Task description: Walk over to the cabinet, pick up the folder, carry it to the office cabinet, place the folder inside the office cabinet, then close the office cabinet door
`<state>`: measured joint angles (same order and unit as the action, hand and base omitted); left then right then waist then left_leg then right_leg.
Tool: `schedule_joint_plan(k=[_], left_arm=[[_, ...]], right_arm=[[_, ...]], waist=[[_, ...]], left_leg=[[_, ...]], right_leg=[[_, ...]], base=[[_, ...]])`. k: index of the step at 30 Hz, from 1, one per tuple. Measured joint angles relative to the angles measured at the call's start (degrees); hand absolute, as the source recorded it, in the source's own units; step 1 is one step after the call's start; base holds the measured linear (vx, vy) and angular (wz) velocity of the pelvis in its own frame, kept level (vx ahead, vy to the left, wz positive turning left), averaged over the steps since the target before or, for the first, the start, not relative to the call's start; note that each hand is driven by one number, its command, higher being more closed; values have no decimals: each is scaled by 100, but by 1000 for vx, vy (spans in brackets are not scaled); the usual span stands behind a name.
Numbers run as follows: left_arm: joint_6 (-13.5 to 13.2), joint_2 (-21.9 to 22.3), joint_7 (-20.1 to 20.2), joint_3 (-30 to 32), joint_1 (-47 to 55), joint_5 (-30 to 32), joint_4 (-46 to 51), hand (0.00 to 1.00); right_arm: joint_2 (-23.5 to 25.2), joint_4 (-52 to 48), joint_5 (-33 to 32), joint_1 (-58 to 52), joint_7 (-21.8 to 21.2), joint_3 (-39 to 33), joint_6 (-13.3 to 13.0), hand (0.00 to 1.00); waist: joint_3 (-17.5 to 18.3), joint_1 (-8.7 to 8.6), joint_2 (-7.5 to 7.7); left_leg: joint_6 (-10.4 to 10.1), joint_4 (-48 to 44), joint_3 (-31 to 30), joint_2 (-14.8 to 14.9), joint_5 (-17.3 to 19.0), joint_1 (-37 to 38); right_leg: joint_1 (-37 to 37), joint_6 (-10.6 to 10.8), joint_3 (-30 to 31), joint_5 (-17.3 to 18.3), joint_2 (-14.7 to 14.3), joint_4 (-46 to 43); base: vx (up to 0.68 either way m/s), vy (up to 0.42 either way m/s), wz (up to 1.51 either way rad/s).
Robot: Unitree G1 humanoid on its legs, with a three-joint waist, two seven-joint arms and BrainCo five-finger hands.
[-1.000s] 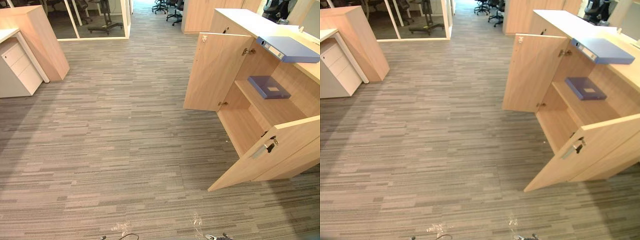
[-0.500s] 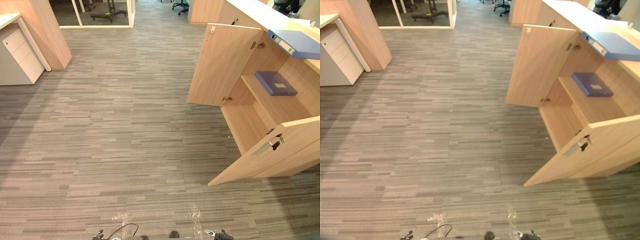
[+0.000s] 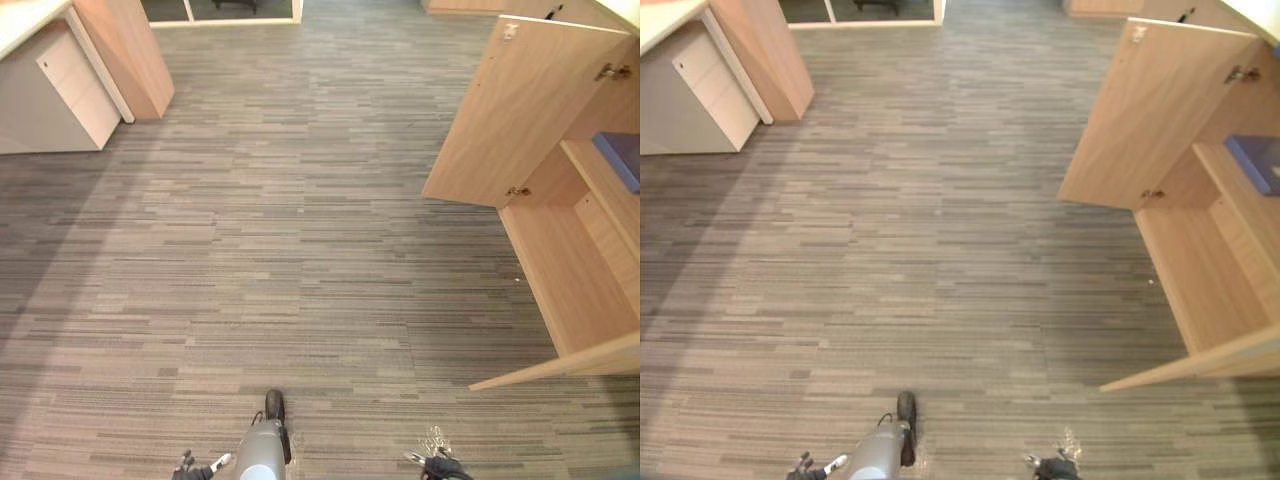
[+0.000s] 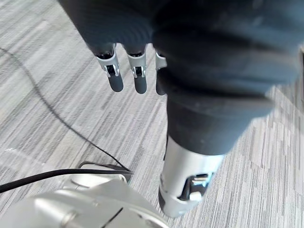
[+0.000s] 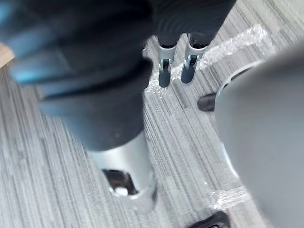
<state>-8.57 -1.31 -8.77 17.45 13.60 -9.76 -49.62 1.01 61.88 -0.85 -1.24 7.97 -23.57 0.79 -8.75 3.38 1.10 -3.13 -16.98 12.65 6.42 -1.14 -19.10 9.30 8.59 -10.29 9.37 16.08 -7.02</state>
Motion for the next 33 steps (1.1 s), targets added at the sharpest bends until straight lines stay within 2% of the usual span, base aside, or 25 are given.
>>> schedule_joint_plan(k=[1, 2, 4, 6, 7, 8, 9, 10, 11, 12, 13, 14, 16, 18, 19, 20, 21, 22, 25, 27, 28, 29, 31, 32, 33], left_arm=[[-1, -4, -36, 4, 33, -20, 6, 0], [-10, -10, -48, 11, 34, -34, 17, 0], [-2, -7, -83, 6, 133, 32, -84, 0], [8, -18, -82, -66, 188, 130, -50, 0], [5, -14, -77, -197, 159, 140, -35, 0], [-3, -11, -54, -441, 96, 147, -26, 0], [-15, -6, -32, -564, 75, 147, -27, 0], [-71, -28, 6, -707, 6, 149, -41, 0], [-71, -30, 38, -778, -88, 149, -89, 0], [-72, -16, 44, -825, -117, 144, -145, 0], [-73, 11, 53, -846, -185, 126, -194, 0], [-71, 11, 60, -857, -213, 130, -239, 0], [-77, -11, 107, -948, -268, 119, -290, 0], [-57, 0, 121, -912, -328, 139, -320, 0], [-56, -17, 131, -901, -341, 164, -318, 0], [-56, -109, 143, -831, -381, 186, -283, 0], [-44, -116, 145, -794, -429, 226, -317, 0], [12, 6, 157, -691, -457, 332, -437, 0], [57, 129, 164, -442, -549, 403, -531, 0], [70, 127, 172, -274, -583, 423, -539, 0], [73, 147, 163, -129, -582, 409, -535, 0], [70, 193, 159, 73, -562, 336, -480, 0], [62, 302, 143, 448, -475, 84, -369, 0], [57, 320, 136, 651, -459, -36, -340, 0], [57, 317, 121, 697, -453, -106, -310, 0]], right_arm=[[59, -35, 4, -19, 4, -4, 2, 0], [105, -34, 5, -18, 4, -10, 7, 0], [189, -30, 14, -80, -5, -9, 17, 0], [168, -6, 95, -113, -42, -84, 48, 0], [114, 8, 130, -120, -61, -263, 64, 0], [4, 10, 171, -119, -74, -347, 67, 0], [-48, 11, 200, -132, -75, -356, 68, 0], [-79, -50, 199, -70, -72, -347, 44, 0], [-86, -129, 184, -3, -62, -237, 31, 0], [-90, -182, 174, 8, -50, -145, 23, 0], [-78, -290, 109, 12, -18, 37, -25, 0], [-65, -343, 80, 13, -3, 133, -59, 0], [-23, -378, -87, 149, 6, 266, -129, 0], [-7, -389, -264, 196, 7, 322, -176, 0], [4, -379, -275, 200, 7, 342, -186, 0], [67, -324, -276, 186, 4, 367, -186, 0], [44, -320, -277, 161, 0, 389, -193, 0], [-127, -302, -278, 225, -5, 503, -194, 0], [-94, -334, -285, 269, -8, 469, -202, 0], [-62, -342, -313, 138, -7, 414, -200, 0], [-34, -359, -361, 22, -4, 306, -201, 0], [-31, -381, -431, -105, -2, 277, -204, 0], [-38, -371, -475, -165, -1, 263, -201, 0], [-12, -359, -475, -181, 0, 261, -199, 0], [0, -358, -472, -180, 0, 259, -198, 0]], waist=[[85, 31, 58], [173, 105, 106], [635, 120, 111], [753, 96, 96], [819, 84, 50], [886, 53, -54], [906, 0, -125], [869, -138, -135], [760, -239, -90], [709, -259, -90], [616, -277, -86], [589, -285, -98], [364, -384, -74], [292, -380, -49], [261, -380, -8], [154, -345, 196], [135, -362, 223], [127, -338, -31], [28, -424, -132], [25, -413, -91], [36, -430, -98], [51, -422, -121], [76, -373, -168], [75, -367, -174], [75, -362, -158]], left_leg=[[185, -95, 155, -103, 214, 101], [233, -114, 357, -201, 364, 223], [431, 26, 747, -547, 563, 443], [571, 85, 785, -764, 648, 671], [596, 141, 665, -926, 692, 893], [606, 396, 485, -1036, 698, 1214], [648, 514, 405, -1073, 720, 1393], [762, 676, 283, -1141, 792, 1716], [767, 871, 222, -1185, 799, 2089], [766, 958, 225, -1173, 799, 2272], [762, 1076, 232, -1118, 802, 2596], [739, 1108, 235, -1070, 816, 2723], [651, 1191, 230, -873, 876, 3146], [520, 1395, 251, -736, 1113, 3336], [428, 1483, 252, -730, 1200, 3387], [333, 1545, 214, -853, 1258, 3573], [263, 1557, 150, -851, 1310, 3661], [242, 1572, 184, -616, 1361, 3695], [244, 1380, 230, -312, 1501, 3736], [230, 666, 197, -64, 1512, 3559], [136, -314, 73, 181, 1522, 3212], [-73, -1614, -128, 479, 1316, 2701], [-276, -3409, -379, 888, 965, 1943], [-270, -4251, -369, 1052, 972, 1553], [-256, -4507, -357, 1089, 991, 1375]], right_leg=[[-47, -85, -30, -146, 90, -198], [-78, -22, 18, -330, 234, -191], [-238, -111, 314, -703, 645, -148], [-265, -79, 375, -963, 907, -364], [-468, -185, 413, -1230, 1057, -960], [-840, -606, 416, -1659, 1170, -1854], [-1034, -819, 415, -1857, 1224, -2312], [-1426, -1006, 377, -1887, 1361, -3454], [-1783, -945, 286, -1568, 1396, -4387], [-1951, -917, 198, -1353, 1362, -4696], [-2225, -848, -122, -807, 1287, -5047], [-2362, -789, -304, -597, 1212, -5079], [-2528, -772, -1177, -174, 809, -4283], [-2820, -757, -1663, -216, 320, -3098], [-2850, -783, -1754, -244, 205, -2749], [-2818, -953, -1758, -671, 56, -1912], [-2801, -1410, -1636, -964, -55, -1909], [-2821, -1323, -1646, -759, -358, -1896], [-2832, -1376, -1811, -192, -573, -2218], [-2598, -1420, -1899, 0, -759, -2112], [-2313, -1453, -1951, 58, -913, -1887], [-2007, -1452, -1951, 56, -1161, -1598], [-1601, -1474, -1873, 69, -1602, -1182], [-1331, -1485, -1768, 76, -1838, -932], [-1201, -1483, -1716, 75, -1926, -794]], base=[[366, 229, -47], [541, 344, -72], [498, 318, -76], [433, 258, -36], [374, 221, -13], [373, 217, 0], [375, 206, 21], [353, 157, 29], [328, 122, 24], [287, 65, 1], [244, 19, -12], [228, -8, -8], [198, -105, 11], [180, -176, 21], [151, -206, 23], [179, -260, 18], [246, -314, -21], [289, -307, -35], [283, -251, -30], [346, -305, 2], [322, -314, 7], [314, -305, -1], [293, -263, -38], [295, -230, -49], [392, -214, -53]])
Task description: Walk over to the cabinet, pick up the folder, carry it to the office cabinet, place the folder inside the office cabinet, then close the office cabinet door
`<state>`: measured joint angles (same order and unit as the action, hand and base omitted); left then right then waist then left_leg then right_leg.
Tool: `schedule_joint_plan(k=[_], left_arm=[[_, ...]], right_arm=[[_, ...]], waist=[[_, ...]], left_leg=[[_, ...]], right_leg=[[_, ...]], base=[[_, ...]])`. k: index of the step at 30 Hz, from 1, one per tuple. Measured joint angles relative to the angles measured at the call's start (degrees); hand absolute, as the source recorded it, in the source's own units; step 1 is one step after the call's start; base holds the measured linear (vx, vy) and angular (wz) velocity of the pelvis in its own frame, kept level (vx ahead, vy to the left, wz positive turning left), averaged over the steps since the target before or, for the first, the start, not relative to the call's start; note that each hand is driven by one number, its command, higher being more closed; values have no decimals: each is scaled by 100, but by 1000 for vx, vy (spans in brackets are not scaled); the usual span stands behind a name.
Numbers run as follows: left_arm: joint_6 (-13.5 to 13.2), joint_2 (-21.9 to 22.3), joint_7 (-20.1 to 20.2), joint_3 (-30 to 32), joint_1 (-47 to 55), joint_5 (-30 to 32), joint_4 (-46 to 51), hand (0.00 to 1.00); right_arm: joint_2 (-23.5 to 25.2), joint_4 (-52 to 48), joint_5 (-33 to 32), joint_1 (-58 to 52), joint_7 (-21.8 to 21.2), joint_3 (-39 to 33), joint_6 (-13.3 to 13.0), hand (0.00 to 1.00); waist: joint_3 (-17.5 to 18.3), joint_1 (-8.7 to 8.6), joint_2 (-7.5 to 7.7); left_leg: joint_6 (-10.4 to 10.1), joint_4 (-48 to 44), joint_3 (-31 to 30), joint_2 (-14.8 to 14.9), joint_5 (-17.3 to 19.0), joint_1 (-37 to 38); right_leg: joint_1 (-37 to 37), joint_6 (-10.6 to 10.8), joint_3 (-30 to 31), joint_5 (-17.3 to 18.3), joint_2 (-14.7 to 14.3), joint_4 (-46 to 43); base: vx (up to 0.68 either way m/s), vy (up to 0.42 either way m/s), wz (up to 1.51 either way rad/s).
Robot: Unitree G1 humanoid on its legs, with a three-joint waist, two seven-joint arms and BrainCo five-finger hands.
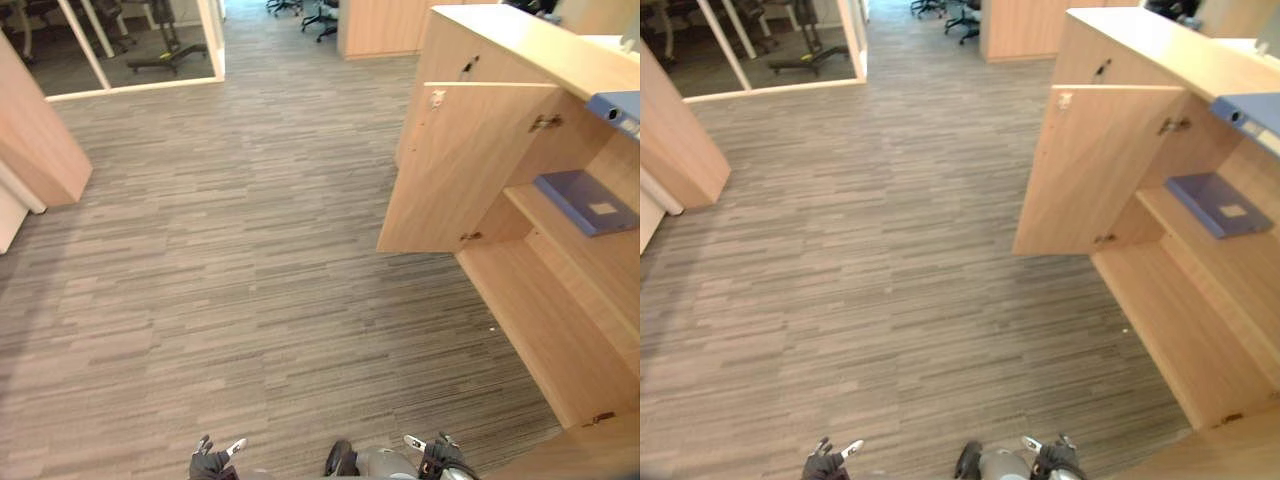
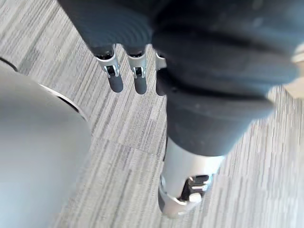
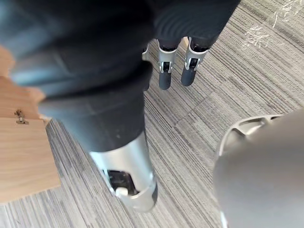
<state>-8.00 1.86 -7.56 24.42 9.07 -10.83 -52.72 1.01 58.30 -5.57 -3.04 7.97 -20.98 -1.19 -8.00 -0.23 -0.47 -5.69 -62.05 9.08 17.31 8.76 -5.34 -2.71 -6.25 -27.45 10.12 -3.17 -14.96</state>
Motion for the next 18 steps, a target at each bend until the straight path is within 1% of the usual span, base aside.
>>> schedule_joint_plan(k=[1, 2, 3, 4, 5, 6, 7, 8, 9, 10, 11, 12, 13, 14, 15, 16, 17, 18], left_arm=[[-9, -3, -22, 64, 30, -97, 75, 0], [-34, -3, -29, 93, 38, -144, 106, 0], [-54, -5, -42, 114, 36, -197, 140, 0], [-60, -8, -65, 133, 40, -227, 142, 0], [-55, 2, -99, 163, 69, -241, 133, 0], [-56, 15, -112, 202, 99, -252, 131, 0], [-53, 38, -117, 262, 110, -261, 131, 0], [-50, 58, -128, 335, 109, -273, 125, 0], [-48, 78, -145, 375, 109, -277, 100, 0], [-44, 100, -168, 391, 130, -301, 32, 0], [-43, 126, -198, 416, 144, -355, 8, 0], [-43, 125, -205, 421, 141, -374, -9, 0], [-42, 116, -210, 420, 143, -377, -79, 0], [-37, 104, -209, 459, 140, -382, -144, 0], [-37, 104, -210, 498, 145, -385, -177, 0], [-36, 113, -209, 511, 187, -400, -235, 0], [-32, 36, -209, 482, 157, -417, -348, 0], [-35, 34, -209, 474, 153, -415, -375, 0]], right_arm=[[31, 34, -1, -28, 2, -37, 5, 0], [30, 73, 1, -33, 4, -42, 11, 0], [-14, 209, 3, 2, 4, -119, 12, 0], [-11, 380, 1, 82, 4, -266, 34, 0], [-22, 479, 2, 115, 12, -266, 67, 0], [-21, 484, 2, 113, 9, -249, 81, 0], [-20, 481, 2, 126, 8, -208, 90, 0], [-20, 465, 2, 154, 7, -127, 95, 0], [-16, 461, 3, 177, 7, -92, 95, 0], [-31, 442, 3, 185, 6, 4, 91, 0], [-26, 438, 1, 199, 6, -4, 89, 0], [-22, 436, 1, 178, 6, 5, 90, 0], [-22, 420, 1, 104, 10, 13, 92, 0], [-2, 413, 1, 40, 8, 20, 93, 0], [17, 402, 0, -7, 7, 29, 97, 0], [33, 307, -1, -132, 4, 26, 97, 0], [70, 289, 2, -175, -3, -28, 101, 0], [66, 272, 0, -174, -13, -43, 105, 0]], waist=[[-3, 42, 42], [-10, 71, 65], [-15, 111, 154], [-15, 166, 153], [-20, 222, 163], [-22, 258, 168], [-22, 286, 167], [-28, 305, 176], [-32, 320, 179], [-11, 390, 143], [0, 426, 121], [8, 431, 119], [106, 435, 82], [208, 444, 110], [282, 450, 126], [421, 484, 110], [511, 476, 183], [539, 483, 178]], left_leg=[[46, -200, 112, -34, 65, -303], [74, -177, 180, -89, 124, -456], [115, 96, 235, -249, 271, -694], [127, 524, 246, -370, 379, -787], [156, 1259, 212, -518, 450, -866], [173, 2092, 45, -663, 457, -950], [165, 2658, -131, -738, 451, -1019], [125, 3248, -410, -816, 398, -1088], [100, 3636, -593, -845, 341, -1102], [2, 4340, -926, -848, 234, -1104], [-44, 4725, -1143, -808, 85, -1100], [-74, 4785, -1191, -812, 24, -1100], [-7, 4787, -1229, -827, -128, -1116], [76, 4714, -1237, -912, -530, -1070], [116, 4720, -1168, -955, -720, -1034], [30, 4782, -945, -1005, -1156, -912], [118, 4857, -617, -1164, -1079, -752], [183, 4954, -458, -1232, -1039, -636]], right_leg=[[224, 1, 140, -1, -105, 233], [296, 3, 243, -2, -125, 295], [467, -14, 420, -44, -144, 438], [612, -42, 531, -139, -145, 541], [801, -42, 735, -149, -155, 705], [961, -37, 920, -153, -165, 814], [1039, -37, 1079, -153, -186, 879], [1113, -37, 1261, -153, -204, 953], [1170, -36, 1391, -153, -217, 1009], [1254, -14, 1672, -139, -274, 1082], [1338, 96, 1896, -61, -302, 1132], [1412, 163, 2009, -19, -301, 1156], [1502, 317, 2188, 76, -278, 1157], [1568, 451, 2361, 157, -164, 1153], [1567, 508, 2442, 191, -78, 1131], [1518, 719, 2611, 321, 122, 940], [1271, 929, 2716, 479, 431, 475], [1111, 1013, 2772, 531, 564, 149]], base=[[340, -154, -46], [391, -145, -61], [237, -70, -66], [282, -63, -88], [347, -36, -95], [365, -19, -90], [398, 15, -84], [292, 37, -75], [369, 71, -101], [368, 104, -116], [367, 118, -109], [399, 152, -91], [454, 192, -82], [478, 212, -85], [499, 247, -96], [480, 272, -94], [465, 282, -95], [411, 303, -92]])
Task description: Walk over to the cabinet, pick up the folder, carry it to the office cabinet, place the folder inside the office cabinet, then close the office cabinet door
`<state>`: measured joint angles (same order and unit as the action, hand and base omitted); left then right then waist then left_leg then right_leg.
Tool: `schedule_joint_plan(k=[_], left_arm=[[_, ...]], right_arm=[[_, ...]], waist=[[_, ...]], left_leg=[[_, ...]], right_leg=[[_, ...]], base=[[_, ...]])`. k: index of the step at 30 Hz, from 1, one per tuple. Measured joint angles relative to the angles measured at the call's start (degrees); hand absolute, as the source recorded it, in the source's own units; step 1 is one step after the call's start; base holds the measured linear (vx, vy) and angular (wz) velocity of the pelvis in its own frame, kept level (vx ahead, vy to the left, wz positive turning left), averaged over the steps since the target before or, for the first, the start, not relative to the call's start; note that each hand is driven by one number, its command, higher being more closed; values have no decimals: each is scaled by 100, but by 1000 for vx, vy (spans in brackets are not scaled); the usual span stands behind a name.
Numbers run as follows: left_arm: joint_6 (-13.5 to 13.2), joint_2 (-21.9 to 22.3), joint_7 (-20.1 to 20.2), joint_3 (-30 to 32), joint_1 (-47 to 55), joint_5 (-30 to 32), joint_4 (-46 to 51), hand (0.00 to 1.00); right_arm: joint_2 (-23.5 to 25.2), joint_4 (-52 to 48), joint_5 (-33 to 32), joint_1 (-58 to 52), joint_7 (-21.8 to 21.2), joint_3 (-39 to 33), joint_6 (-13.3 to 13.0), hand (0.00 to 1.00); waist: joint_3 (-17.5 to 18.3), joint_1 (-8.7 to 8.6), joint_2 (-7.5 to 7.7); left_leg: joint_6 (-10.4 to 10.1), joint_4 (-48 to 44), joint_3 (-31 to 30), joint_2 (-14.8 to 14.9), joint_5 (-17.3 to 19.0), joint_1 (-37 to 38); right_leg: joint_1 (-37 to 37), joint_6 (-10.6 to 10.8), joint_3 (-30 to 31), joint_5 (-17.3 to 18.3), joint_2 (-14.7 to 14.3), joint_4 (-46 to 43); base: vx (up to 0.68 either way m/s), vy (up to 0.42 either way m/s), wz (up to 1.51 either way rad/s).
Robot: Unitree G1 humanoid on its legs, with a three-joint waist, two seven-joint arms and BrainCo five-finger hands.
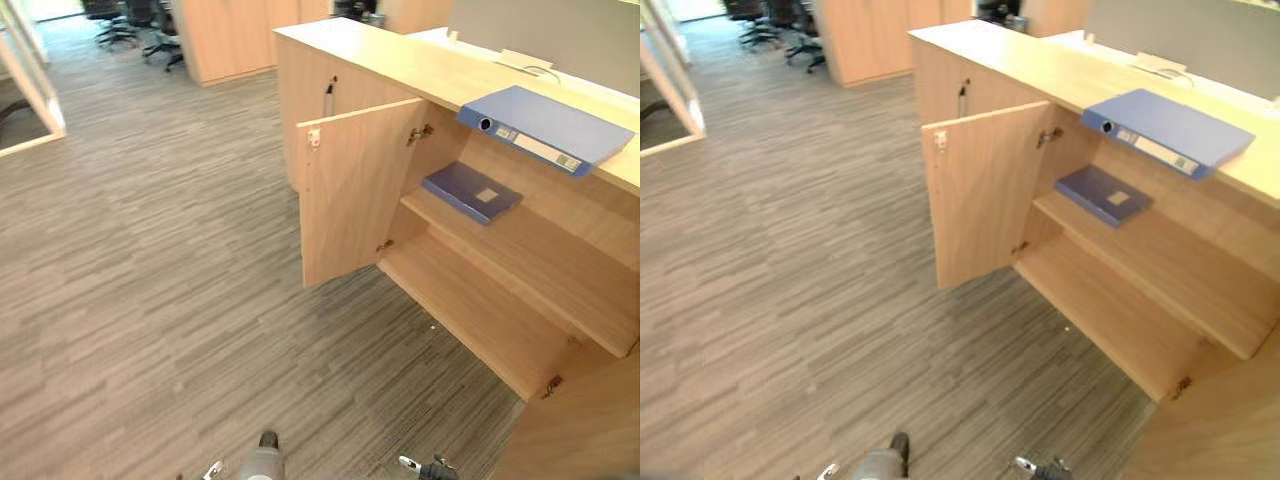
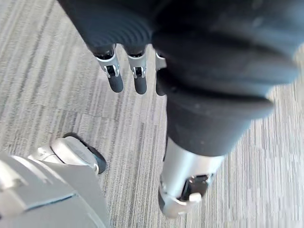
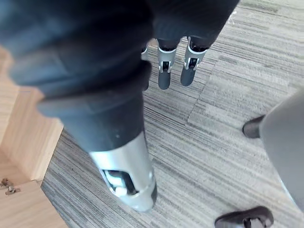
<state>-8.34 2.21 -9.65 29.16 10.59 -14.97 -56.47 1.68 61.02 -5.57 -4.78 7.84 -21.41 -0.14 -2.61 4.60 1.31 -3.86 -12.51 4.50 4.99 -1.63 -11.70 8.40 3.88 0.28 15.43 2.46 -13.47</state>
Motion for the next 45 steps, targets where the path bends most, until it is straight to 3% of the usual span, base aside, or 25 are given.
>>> schedule_joint_plan(k=[3, 5, 6, 7, 10, 11, 13, 15, 16, 17, 19, 20, 24, 26, 28, 30, 34, 36, 37, 38, 39, 40, 41, 43, 45], left_arm=[[6, -36, 3, -117, -27, 77, -29, 0], [7, -44, 6, -237, -119, 147, -26, 0], [20, -22, 6, -262, -151, 178, -26, 0], [34, 0, 6, -276, -117, 196, -26, 0], [67, -10, 0, -277, -156, 195, -21, 0], [87, -11, -2, -290, -230, 194, -29, 0], [102, -35, -14, -344, -201, 171, -32, 0], [104, -42, -18, -354, -238, 164, -30, 0], [106, -88, -17, -379, -272, 192, -30, 0], [106, -124, -12, -431, -290, 254, -76, 0], [118, -47, 1, -578, -333, 297, -192, 0], [117, -13, 4, -558, -344, 292, -167, 0], [121, 43, 4, -353, -314, 168, -106, 0], [121, 94, 3, -133, -294, 40, -13, 0], [135, 230, 7, 263, -252, -165, 144, 0], [145, 236, 0, 368, -135, -321, 220, 0], [140, 208, -1, 339, -127, -412, 321, 0], [126, 204, -1, 339, -125, -509, 338, 0], [121, 221, -1, 307, -127, -513, 395, 0], [121, 217, -1, 255, -127, -520, 402, 0], [116, 212, 0, 226, -127, -529, 403, 0], [98, 141, -10, 268, -152, -606, 434, 0], [1, 144, -11, 201, -289, -610, 493, 0], [7, 137, -7, 156, -374, -632, 419, 0], [-4, 110, -5, 127, -351, -644, 289, 0]], right_arm=[[-12, -76, 5, -43, -71, -240, 11, 0], [2, -80, 6, -133, -85, -423, 26, 0], [-5, -135, -3, -166, -84, -483, 33, 0], [-26, -198, -3, -190, -83, -470, 36, 0], [25, -313, 0, -146, -84, -381, 13, 0], [13, -322, -4, -119, -82, -379, 7, 0], [-2, -284, -62, -38, -21, -337, -6, 0], [18, -284, -113, -41, 39, -319, -10, 0], [55, -287, -127, -39, 65, -320, -21, 0], [53, -285, -172, -44, 68, -351, -25, 0], [-38, -279, -207, -38, 67, -346, -43, 0], [-50, -281, -210, -8, 67, -358, -51, 0], [4, -283, -223, -104, 66, -454, -46, 0], [31, -291, -225, -138, 67, -434, -47, 0], [46, -341, -227, -133, 67, -398, -51, 0], [12, -285, -227, -104, 73, -316, -47, 0], [-21, -268, -224, -103, 138, -144, 15, 0], [-44, -271, -224, -81, 147, 66, 27, 0], [-28, -270, -225, -24, 147, 128, 26, 0], [-29, -268, -224, 7, 147, 128, 24, 0], [-28, -260, -221, 25, 147, 132, 19, 0], [78, -240, -225, 72, 150, 237, 25, 0], [229, -242, -220, 203, 135, 343, 16, 0], [244, -241, -219, 360, 121, 397, 11, 0], [246, -235, -207, 365, 120, 294, 5, 0]], waist=[[38, -51, 21], [52, -100, 68], [64, -129, 64], [80, -180, 40], [76, -222, 43], [-24, -226, -12], [-155, -232, -46], [-206, -261, 36], [-239, -258, 120], [-296, -301, 189], [-275, -341, 1], [-340, -334, -48], [-327, -347, -86], [-312, -368, -72], [-380, -304, -156], [-430, -159, -191], [-515, -34, -118], [-550, 30, -58], [-576, 54, -3], [-571, 66, -10], [-566, 87, -15], [-553, 103, 185], [-506, 124, 280], [-427, 165, 275], [-266, 188, 310]], left_leg=[[340, 313, 479, -489, 213, 666], [439, 421, 576, -786, 396, 1006], [519, 508, 662, -910, 464, 1237], [566, 628, 781, -935, 517, 1486], [556, 760, 1116, -751, 624, 1695], [499, 756, 1290, -538, 687, 1770], [396, 797, 1589, -189, 746, 2031], [269, 863, 1867, -20, 870, 2239], [163, 863, 2010, -27, 952, 2329], [53, 871, 1995, -82, 1031, 2392], [51, 1034, 1659, -26, 1042, 2415], [-15, 1070, 1486, 79, 993, 2430], [-189, 715, 1409, 568, 1059, 2583], [-301, -560, 1344, 862, 1329, 2130], [-183, -3292, 962, 1449, 1269, 1070], [-174, -5053, 735, 1607, 1329, 356], [-4, -4779, 785, 1309, 1518, -311], [1, -3918, 740, 1010, 1619, -530], [-36, -2687, 684, 726, 1555, -536], [12, -1753, 500, 541, 1287, -503], [123, -1352, 398, 452, 709, -459], [187, -1231, 538, 193, 472, -307], [295, -1325, 538, 113, 649, -348], [359, -1398, 541, -28, 767, -258], [427, -1101, 647, -335, 810, 24]], right_leg=[[-570, 67, -142, 97, 709, -1710], [-948, -190, -426, -57, 1175, -2761], [-1157, -623, -654, -333, 1469, -3376], [-1228, -735, -949, -644, 1709, -3703], [-1385, -513, -1563, -639, 1953, -3915], [-1507, -251, -1937, -350, 1953, -3938], [-1549, 18, -2628, -16, 1831, -3538], [-1573, 32, -3247, -2, 1745, -2791], [-1648, 21, -3476, -29, 1727, -2211], [-1688, -382, -3546, -234, 1706, -1816], [-1623, -336, -3660, -96, 1426, -1663], [-1584, -465, -3700, -37, 1270, -1652], [-1075, -555, -3921, 121, 746, -1276], [-839, -519, -3924, 124, 547, -952], [-408, -530, -3749, 112, 207, -616], [-88, -612, -3353, 171, 59, -438], [274, -451, -2805, 92, 195, -70], [430, -212, -2520, -23, 451, 102], [608, -44, -2391, -119, 705, 247], [684, 77, -2376, -183, 823, 293], [712, 183, -2354, -207, 898, 313], [811, 320, -2325, -264, 1145, 368], [692, 133, -2293, -708, 1100, 635], [701, 200, -2300, -1236, 1208, 738], [710, 288, -2176, -1506, 1543, 729]], base=[[342, 320, -70], [231, 260, -24], [208, 229, -40], [150, 162, -47], [121, 126, -75], [38, 16, -87], [38, -65, -103], [32, -178, -89], [63, -286, -57], [106, -297, -40], [190, -253, -10], [213, -233, -6], [217, -249, 5], [217, -201, -1], [230, -82, -38], [262, 69, -100], [259, 165, -85], [315, 301, -89], [400, 366, -63], [415, 391, -55], [448, 412, -27], [471, 431, -12], [470, 440, -12], [348, 329, -18], [255, 212, -30]])
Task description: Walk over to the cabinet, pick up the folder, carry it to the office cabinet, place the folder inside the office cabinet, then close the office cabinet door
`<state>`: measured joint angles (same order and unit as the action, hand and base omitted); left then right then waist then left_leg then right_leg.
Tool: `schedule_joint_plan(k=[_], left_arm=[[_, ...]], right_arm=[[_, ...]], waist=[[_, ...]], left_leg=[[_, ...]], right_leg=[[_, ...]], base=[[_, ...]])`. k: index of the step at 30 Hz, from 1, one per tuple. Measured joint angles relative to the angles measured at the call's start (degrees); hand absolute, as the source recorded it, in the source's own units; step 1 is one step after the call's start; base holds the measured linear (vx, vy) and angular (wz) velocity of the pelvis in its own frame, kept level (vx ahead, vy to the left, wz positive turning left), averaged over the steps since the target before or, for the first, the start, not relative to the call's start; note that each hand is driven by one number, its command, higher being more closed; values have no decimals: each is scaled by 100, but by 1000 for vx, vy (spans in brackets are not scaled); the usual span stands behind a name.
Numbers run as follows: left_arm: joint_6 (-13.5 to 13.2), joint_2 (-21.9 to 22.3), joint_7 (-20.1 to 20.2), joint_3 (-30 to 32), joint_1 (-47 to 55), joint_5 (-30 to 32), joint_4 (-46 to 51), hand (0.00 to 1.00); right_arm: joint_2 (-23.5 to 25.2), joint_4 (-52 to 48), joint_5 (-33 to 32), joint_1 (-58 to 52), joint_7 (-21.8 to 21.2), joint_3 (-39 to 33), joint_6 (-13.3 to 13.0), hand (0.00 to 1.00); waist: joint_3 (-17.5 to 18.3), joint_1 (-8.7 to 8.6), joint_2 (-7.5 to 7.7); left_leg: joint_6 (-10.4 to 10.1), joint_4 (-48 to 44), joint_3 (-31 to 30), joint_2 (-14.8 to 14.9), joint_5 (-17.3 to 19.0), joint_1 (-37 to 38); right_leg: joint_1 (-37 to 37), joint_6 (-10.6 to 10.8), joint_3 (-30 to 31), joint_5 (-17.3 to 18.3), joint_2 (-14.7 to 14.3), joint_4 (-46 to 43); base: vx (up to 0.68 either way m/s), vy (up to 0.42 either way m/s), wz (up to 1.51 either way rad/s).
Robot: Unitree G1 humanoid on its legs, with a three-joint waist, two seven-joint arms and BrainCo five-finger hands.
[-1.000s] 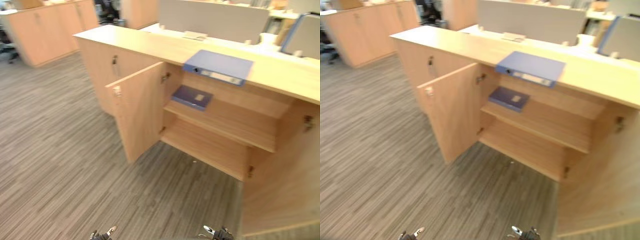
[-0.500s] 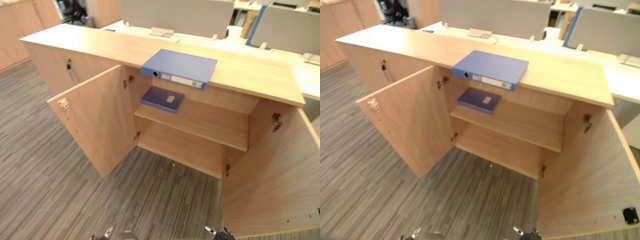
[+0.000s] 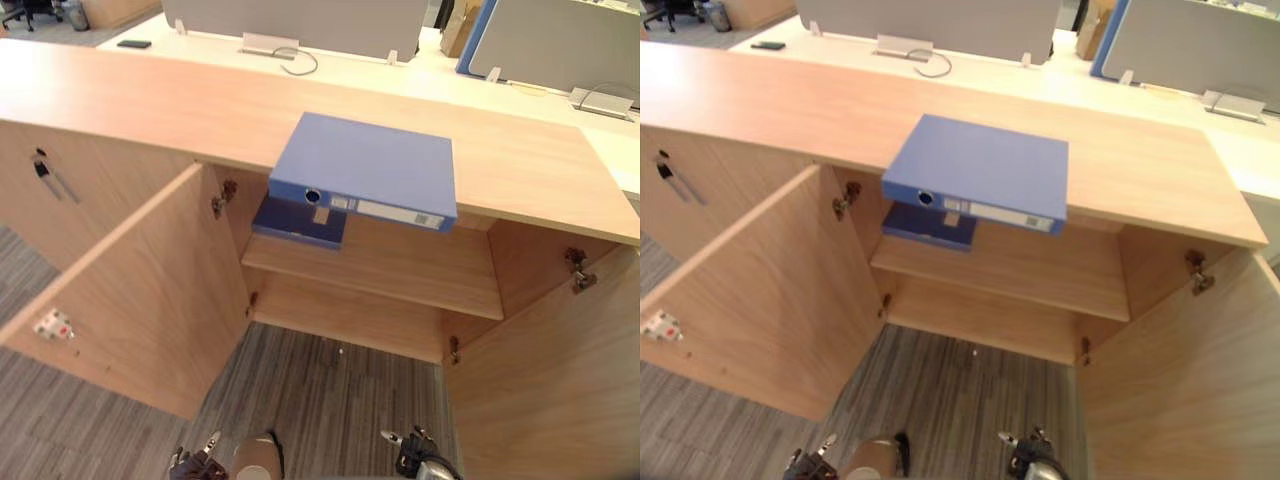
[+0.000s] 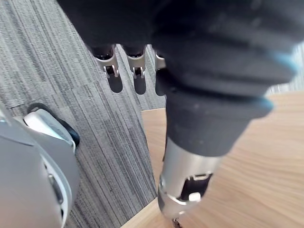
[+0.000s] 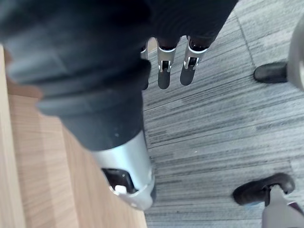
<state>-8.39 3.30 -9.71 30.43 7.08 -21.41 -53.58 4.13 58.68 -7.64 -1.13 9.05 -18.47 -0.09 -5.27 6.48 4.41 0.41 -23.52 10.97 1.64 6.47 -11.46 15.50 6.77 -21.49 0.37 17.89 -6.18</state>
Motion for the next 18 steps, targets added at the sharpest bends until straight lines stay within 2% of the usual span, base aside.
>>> schedule_joint_plan(k=[1, 3, 4, 5, 6, 7, 8, 9, 10, 11, 12, 13, 14, 15, 16, 17, 18], left_arm=[[-2, -39, 0, -38, 1, -16, -80, 0], [-2, -100, -10, -191, 58, -193, -299, 0], [-3, -92, -13, -288, 136, -240, -323, 0], [-6, -95, -16, -348, 182, -257, -322, 0], [-2, -109, -15, -396, 246, -272, -346, 0], [1, -133, -16, -391, 280, -287, -414, 0], [7, -142, -16, -394, 328, -283, -430, 0], [9, -143, -15, -399, 352, -279, -429, 0], [7, -165, -5, -499, 374, -224, -429, 0], [7, -179, 1, -544, 379, -211, -435, 0], [9, -214, 10, -647, 381, -214, -456, 0], [10, -223, 13, -667, 330, -213, -455, 0], [10, -226, 14, -668, 328, -213, -465, 0], [9, -253, 25, -669, 331, -214, -473, 0], [-4, -290, 32, -650, 326, -213, -455, 0], [11, -229, 53, -634, 304, -207, -503, 0], [10, -158, 63, -618, 325, -202, -493, 0]], right_arm=[[-7, 55, 8, -6, -2, -77, 4, 0], [-112, 276, 145, -100, -24, -326, 57, 0], [-195, 305, 231, -226, -49, -460, 94, 0], [-245, 292, 232, -301, -59, -537, 110, 0], [-364, 296, 276, -379, -61, -539, 99, 0], [-419, 274, 341, -406, -53, -518, 86, 0], [-439, 235, 354, -399, -54, -507, 91, 0], [-440, 217, 354, -402, -54, -498, 92, 0], [-413, 216, 354, -402, -53, -483, 59, 0], [-390, 209, 350, -400, -55, -459, 42, 0], [-345, 179, 325, -383, -56, -391, 19, 0], [-309, 156, 307, -360, -57, -372, 12, 0], [-308, 159, 279, -354, -57, -335, 4, 0], [-282, 165, 223, -366, -55, -209, 0, 0], [-265, 176, 208, -383, -56, -164, -1, 0], [-315, 180, 201, -428, -60, -175, -1, 0], [-344, 166, 206, -428, -56, -169, -2, 0]], waist=[[49, -5, 4], [118, -11, -51], [166, -35, -125], [182, -71, -154], [188, -141, -176], [209, -231, -210], [215, -264, -234], [220, -293, -242], [207, -344, -256], [199, -353, -264], [184, -394, -278], [140, -409, -272], [93, -426, -276], [68, -424, -212], [32, -417, -117], [56, -385, -176], [81, -393, -279]], left_leg=[[4, 156, -6, -120, 1, 105], [75, 766, -6, -520, -9, 625], [134, 1097, 10, -700, -27, 911], [144, 1242, 25, -782, -22, 1040], [197, 1434, 68, -901, 19, 1267], [273, 1548, 141, -941, -4, 1477], [302, 1642, 168, -929, -19, 1579], [320, 1728, 177, -908, -33, 1677], [346, 1873, 170, -815, -49, 1905], [349, 1903, 168, -767, -51, 1968], [347, 1918, 144, -642, -50, 2071], [336, 1924, 83, -523, -44, 2163], [317, 1912, 54, -467, -35, 2194], [235, 1896, -65, -420, -20, 2237], [166, 1900, -148, -464, 6, 2268], [72, 1918, -236, -364, 14, 2282], [10, 1917, -236, -252, 4, 2256]], right_leg=[[-9, 14, 22, -9, 115, -38], [-119, 14, 275, -9, 552, -445], [-378, 10, 390, -6, 817, -1079], [-555, -16, 420, -8, 963, -1491], [-873, -315, 396, -78, 1251, -2282], [-1170, -727, 328, -43, 1464, -3018], [-1343, -699, 231, 53, 1495, -3435], [-1441, -628, 168, 150, 1460, -3617], [-1597, -506, -76, 583, 1227, -3804], [-1673, -463, -146, 803, 1106, -3828], [-1807, -416, -211, 1145, 792, -3777], [-1908, -397, -207, 1334, 495, -3624], [-1911, -375, -167, 1371, 317, -3385], [-1800, -430, -3, 1241, -51, -2517], [-1759, -448, -34, 1215, -87, -2206], [-1545, -293, -100, 1294, -210, -1861], [-1476, -322, -183, 1233, -344, -1660]], base=[[193, 167, -39], [174, 188, -41], [107, 151, -31], [143, 225, -25], [116, 169, -23], [128, 186, -24], [76, 83, -22], [76, 12, -17], [89, -17, -15], [122, -74, -8], [119, -135, 8], [119, -170, 19], [91, -215, 35], [51, -191, 36], [81, -293, 40], [82, -244, 27], [99, -264, 18]])
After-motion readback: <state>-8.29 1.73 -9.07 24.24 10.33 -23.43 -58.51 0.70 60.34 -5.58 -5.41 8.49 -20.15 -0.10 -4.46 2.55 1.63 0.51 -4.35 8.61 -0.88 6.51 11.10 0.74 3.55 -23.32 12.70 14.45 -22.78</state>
